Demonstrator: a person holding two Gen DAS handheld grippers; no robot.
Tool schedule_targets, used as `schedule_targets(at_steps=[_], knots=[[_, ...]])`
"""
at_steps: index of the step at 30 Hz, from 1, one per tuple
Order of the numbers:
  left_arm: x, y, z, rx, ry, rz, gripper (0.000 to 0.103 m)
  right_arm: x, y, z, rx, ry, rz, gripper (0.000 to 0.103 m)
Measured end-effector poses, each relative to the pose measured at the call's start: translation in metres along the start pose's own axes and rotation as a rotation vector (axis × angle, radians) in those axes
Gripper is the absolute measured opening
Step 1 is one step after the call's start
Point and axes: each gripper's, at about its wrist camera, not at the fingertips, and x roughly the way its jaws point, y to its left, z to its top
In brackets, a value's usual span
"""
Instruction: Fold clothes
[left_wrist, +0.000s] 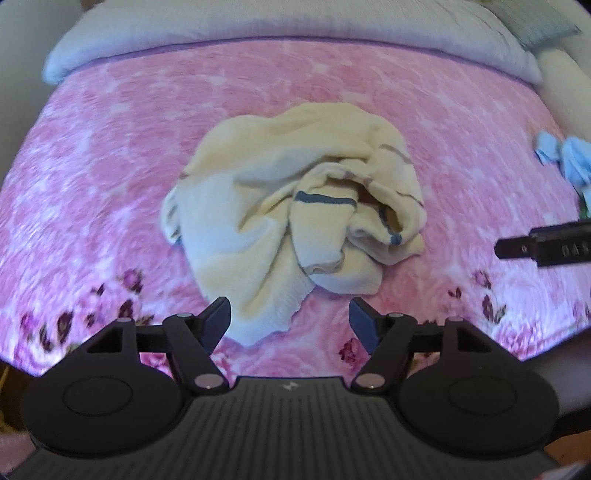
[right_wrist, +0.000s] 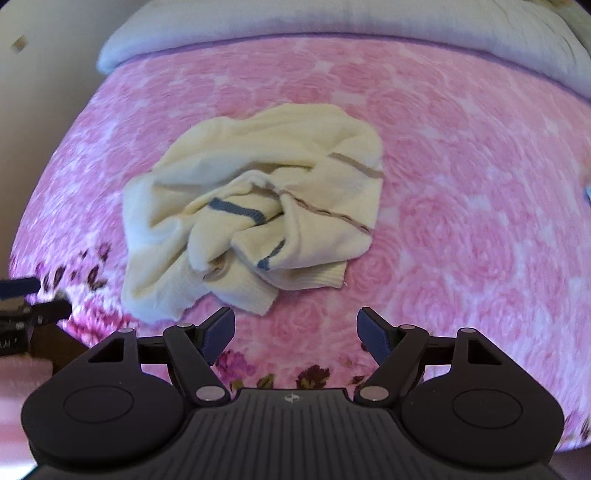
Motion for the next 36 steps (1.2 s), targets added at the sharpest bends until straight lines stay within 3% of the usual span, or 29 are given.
schedule_targets(at_steps=[7, 11, 14, 18, 22, 25, 26, 27, 28, 29, 33, 36], knots=[[0.053, -0.026, 0.026, 0.161, 0.042, -0.139, 0.068, 0.031, -0.024, -0.005, 0.197, -0.011, -0.071, 0.077], [0.084, -0.064, 0.035, 0.180, 0.050, -0.233, 0.072, 0.044, -0.058, -0.009, 0.272, -0.006, -0.106, 0.077], [0.112, -0.093, 0.042, 0.152, 0.045, -0.259, 0.072, 0.058, -0.089, -0.010, 0.301, 0.013, -0.131, 0.077], [0.150, -0.123, 0.049, 0.112, 0.023, -0.253, 0.072, 0.084, -0.128, -0.007, 0.304, 0.049, -0.149, 0.077], [0.184, -0.144, 0.057, 0.124, -0.010, -0.165, 0.073, 0.106, -0.156, -0.003, 0.301, 0.074, -0.139, 0.077], [0.211, -0.147, 0.060, 0.109, 0.022, -0.151, 0.072, 0.122, -0.170, 0.000, 0.303, 0.100, -0.126, 0.077], [0.220, -0.148, 0.061, 0.102, 0.037, -0.152, 0.064, 0.127, -0.172, 0.000, 0.302, 0.108, -0.125, 0.077], [0.228, -0.147, 0.062, 0.093, 0.051, -0.154, 0.034, 0.131, -0.173, 0.001, 0.302, 0.114, -0.123, 0.077], [0.231, -0.143, 0.062, 0.074, 0.053, -0.167, 0.017, 0.135, -0.173, 0.001, 0.302, 0.121, -0.121, 0.077], [0.233, -0.138, 0.062, 0.052, 0.053, -0.181, 0.009, 0.139, -0.173, 0.002, 0.303, 0.128, -0.118, 0.077], [0.194, -0.090, 0.065, -0.098, -0.044, -0.235, 0.007, 0.151, -0.166, 0.007, 0.284, 0.149, -0.107, 0.077], [0.134, -0.021, 0.065, -0.238, -0.169, -0.180, 0.007, 0.155, -0.158, 0.015, 0.259, 0.153, -0.098, 0.077]])
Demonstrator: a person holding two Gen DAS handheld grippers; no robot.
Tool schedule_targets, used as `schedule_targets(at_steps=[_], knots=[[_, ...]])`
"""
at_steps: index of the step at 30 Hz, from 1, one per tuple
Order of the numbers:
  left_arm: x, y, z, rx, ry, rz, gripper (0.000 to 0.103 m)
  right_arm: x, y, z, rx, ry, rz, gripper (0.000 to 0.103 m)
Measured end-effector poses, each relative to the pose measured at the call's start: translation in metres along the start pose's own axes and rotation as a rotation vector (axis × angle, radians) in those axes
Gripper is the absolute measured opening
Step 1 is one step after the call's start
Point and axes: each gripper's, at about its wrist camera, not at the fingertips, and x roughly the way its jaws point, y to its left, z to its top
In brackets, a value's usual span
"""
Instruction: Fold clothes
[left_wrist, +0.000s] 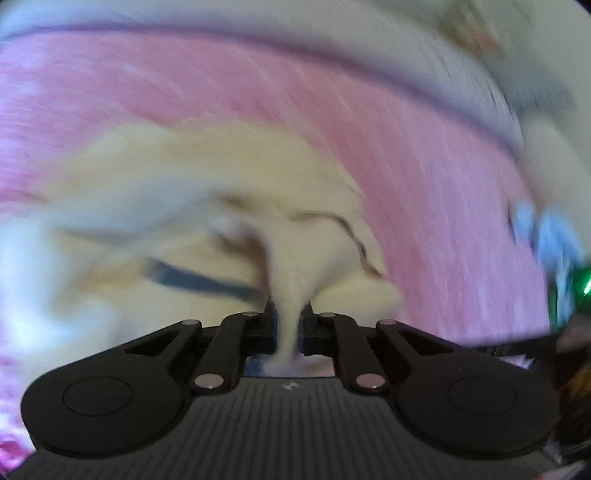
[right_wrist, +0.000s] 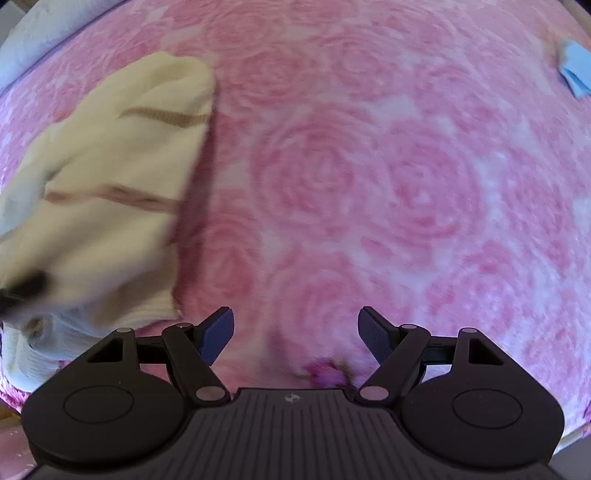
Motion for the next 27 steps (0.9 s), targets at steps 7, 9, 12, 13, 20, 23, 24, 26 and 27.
schedule_targets(at_steps=[7, 9, 12, 13, 20, 23, 24, 26, 27], knots=[[-0.140, 0.179, 0.045, -0.152, -0.222, 0.364, 0.007, 0.000, 0.069, 0.015, -0.050, -0.027, 0.029, 0.077], [-0.153, 0.240, 0.044, -0.209, -0.201, 0.447, 0.007, 0.002, 0.096, 0.017, -0.061, -0.043, 0.042, 0.077], [-0.142, 0.308, 0.033, -0.276, -0.077, 0.484, 0.016, 0.008, 0.140, 0.019, -0.079, -0.050, 0.070, 0.077], [-0.135, 0.320, 0.027, -0.275, -0.040, 0.490, 0.017, 0.011, 0.158, 0.018, -0.098, -0.047, 0.077, 0.077], [-0.108, 0.310, 0.019, -0.256, 0.018, 0.109, 0.052, 0.024, 0.252, 0.021, -0.217, -0.054, 0.089, 0.077], [-0.073, 0.284, 0.044, -0.148, 0.004, 0.000, 0.062, 0.023, 0.265, 0.035, -0.223, -0.065, 0.062, 0.077], [-0.060, 0.279, 0.054, -0.133, 0.004, -0.013, 0.062, 0.022, 0.267, 0.040, -0.221, -0.071, 0.055, 0.077], [-0.034, 0.270, 0.074, -0.102, 0.004, -0.039, 0.062, 0.020, 0.268, 0.051, -0.219, -0.083, 0.040, 0.077], [-0.022, 0.266, 0.085, -0.088, 0.003, -0.049, 0.063, 0.020, 0.267, 0.057, -0.221, -0.089, 0.032, 0.077]])
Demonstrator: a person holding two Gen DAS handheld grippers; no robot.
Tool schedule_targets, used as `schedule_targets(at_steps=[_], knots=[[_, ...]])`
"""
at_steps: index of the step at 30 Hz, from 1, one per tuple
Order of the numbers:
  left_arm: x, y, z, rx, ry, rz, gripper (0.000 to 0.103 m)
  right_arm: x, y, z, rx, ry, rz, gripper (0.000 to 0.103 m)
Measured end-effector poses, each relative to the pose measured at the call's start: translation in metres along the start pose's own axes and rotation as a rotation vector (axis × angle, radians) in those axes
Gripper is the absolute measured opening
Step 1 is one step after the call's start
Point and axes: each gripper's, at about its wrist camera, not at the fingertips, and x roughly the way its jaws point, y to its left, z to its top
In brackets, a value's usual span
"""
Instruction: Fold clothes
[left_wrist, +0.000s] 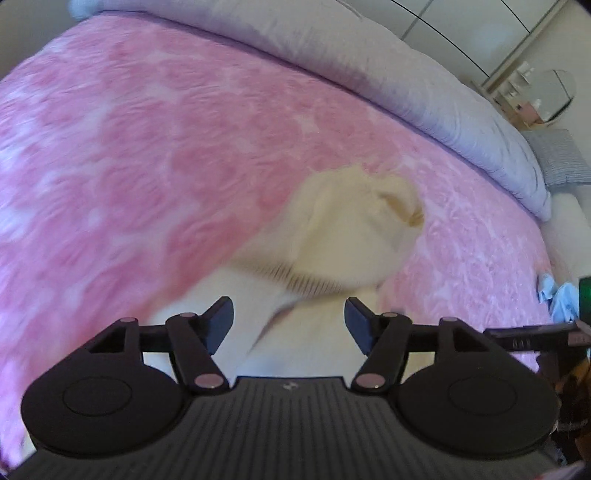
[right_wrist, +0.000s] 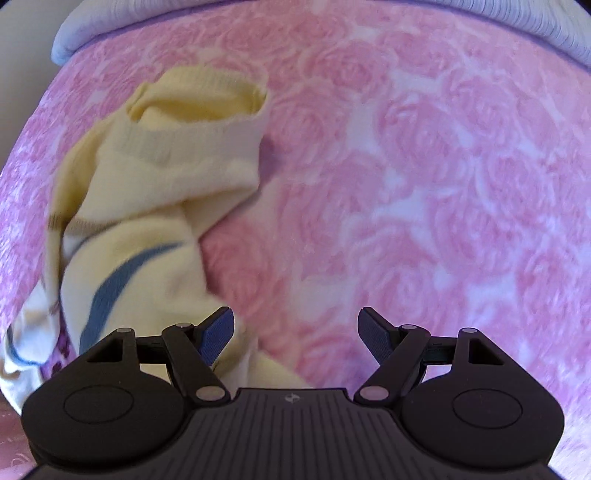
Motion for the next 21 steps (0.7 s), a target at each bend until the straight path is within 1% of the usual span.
schedule_targets(at_steps=[1, 4, 8, 9, 10, 11, 14, 16, 18, 19, 21], knots=[[0.012, -0.004, 0.010, 0.014, 0.000, -0.008, 0.064, 0.000, -0.002, 0.005, -0.002, -0.005, -0.008, 0.077], [0.048, -0.012, 0.033, 0.046, 0.015, 0.006, 0.066, 0.004, -0.012, 0.016, 0.004, -0.013, -0.032, 0.077], [0.105, -0.010, 0.055, 0.062, 0.098, 0.021, 0.066, 0.020, -0.031, 0.029, 0.041, -0.006, -0.057, 0.077], [0.114, -0.008, 0.056, 0.059, 0.115, 0.018, 0.062, 0.025, -0.034, 0.031, 0.049, -0.002, -0.059, 0.077], [0.122, -0.004, 0.057, 0.048, 0.130, 0.003, 0.051, 0.030, -0.038, 0.034, 0.056, 0.003, -0.061, 0.077], [0.128, 0.000, 0.058, 0.038, 0.141, -0.009, 0.010, 0.035, -0.039, 0.037, 0.056, 0.008, -0.063, 0.077], [0.105, 0.021, 0.058, 0.019, 0.084, 0.009, 0.011, 0.049, -0.042, 0.050, 0.052, 0.016, -0.057, 0.077], [0.068, 0.048, 0.055, -0.009, 0.043, 0.097, 0.011, 0.053, -0.039, 0.060, 0.041, 0.002, -0.031, 0.077], [0.036, 0.079, 0.049, -0.059, 0.027, 0.197, 0.011, 0.056, -0.032, 0.071, 0.015, -0.018, 0.006, 0.077], [0.021, 0.097, 0.046, -0.079, 0.033, 0.260, 0.011, 0.059, -0.026, 0.077, -0.006, -0.027, 0.024, 0.077], [0.007, 0.127, 0.036, -0.122, 0.065, 0.353, 0.011, 0.065, -0.012, 0.089, -0.050, -0.042, 0.060, 0.077]])
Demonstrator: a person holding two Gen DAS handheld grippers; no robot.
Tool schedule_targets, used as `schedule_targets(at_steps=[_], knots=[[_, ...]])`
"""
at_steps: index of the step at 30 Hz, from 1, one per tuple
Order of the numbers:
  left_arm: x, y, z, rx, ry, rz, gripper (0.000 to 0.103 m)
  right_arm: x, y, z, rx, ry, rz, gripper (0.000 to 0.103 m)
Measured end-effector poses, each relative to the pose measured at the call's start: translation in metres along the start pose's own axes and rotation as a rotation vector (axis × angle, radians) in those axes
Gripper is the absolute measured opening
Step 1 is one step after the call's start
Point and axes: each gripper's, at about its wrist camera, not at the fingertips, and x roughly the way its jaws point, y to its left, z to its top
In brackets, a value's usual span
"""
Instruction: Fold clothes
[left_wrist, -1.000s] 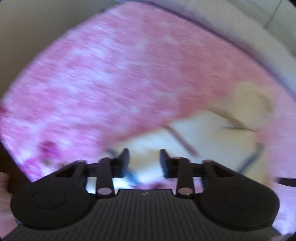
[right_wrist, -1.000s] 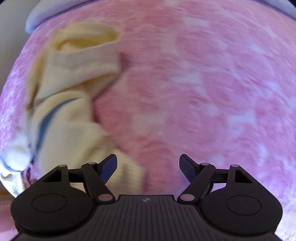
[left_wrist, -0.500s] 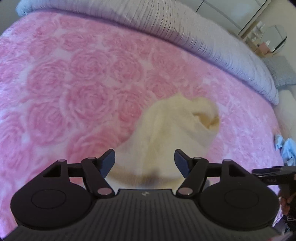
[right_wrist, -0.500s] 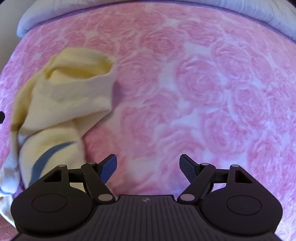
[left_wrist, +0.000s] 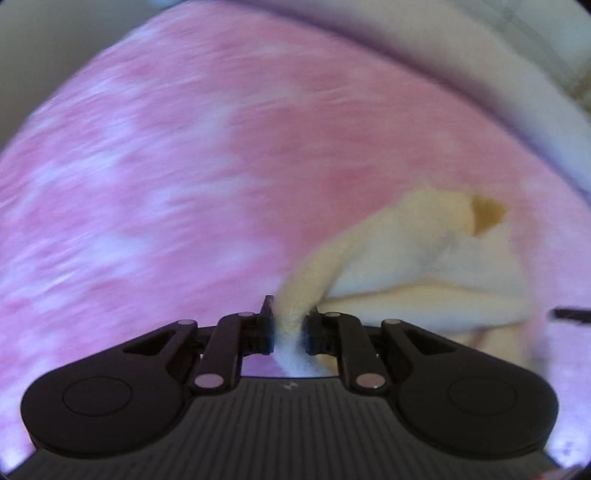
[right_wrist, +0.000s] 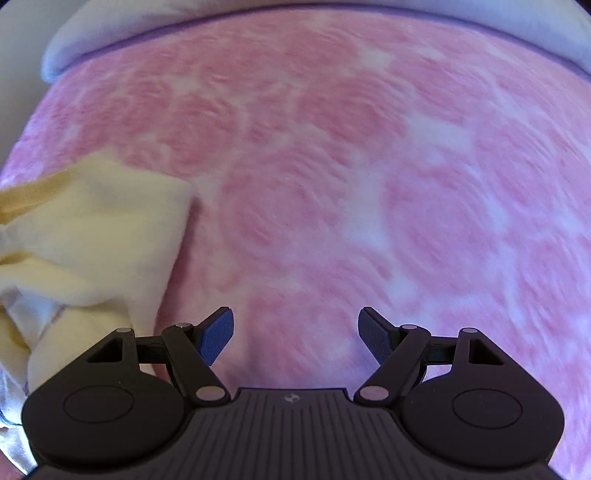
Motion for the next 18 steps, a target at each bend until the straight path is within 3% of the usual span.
schedule_targets(at_steps=[1, 3, 6, 10, 15, 18], knots=[[0.002, 0.015, -0.005, -0.023, 0.020, 0.039, 0.011, 0.004, 0.008, 0.006, -0.023, -0.006, 0.020, 0.077], [0.017, 0.035, -0.015, -0.095, 0.068, 0.040, 0.012, 0.013, 0.023, 0.018, -0.069, -0.018, 0.059, 0.077], [0.042, 0.047, -0.029, -0.218, 0.097, -0.035, 0.018, 0.026, 0.050, 0.035, -0.154, -0.038, 0.127, 0.077], [0.058, 0.053, -0.046, -0.416, 0.066, -0.123, 0.027, 0.044, 0.077, 0.062, -0.259, -0.063, 0.223, 0.075], [0.058, 0.068, -0.053, -0.569, 0.027, -0.237, 0.056, 0.067, 0.086, 0.093, -0.311, -0.060, 0.333, 0.074], [0.060, 0.076, -0.053, -0.613, 0.008, -0.270, 0.064, 0.083, 0.075, 0.101, -0.272, 0.006, 0.426, 0.074]])
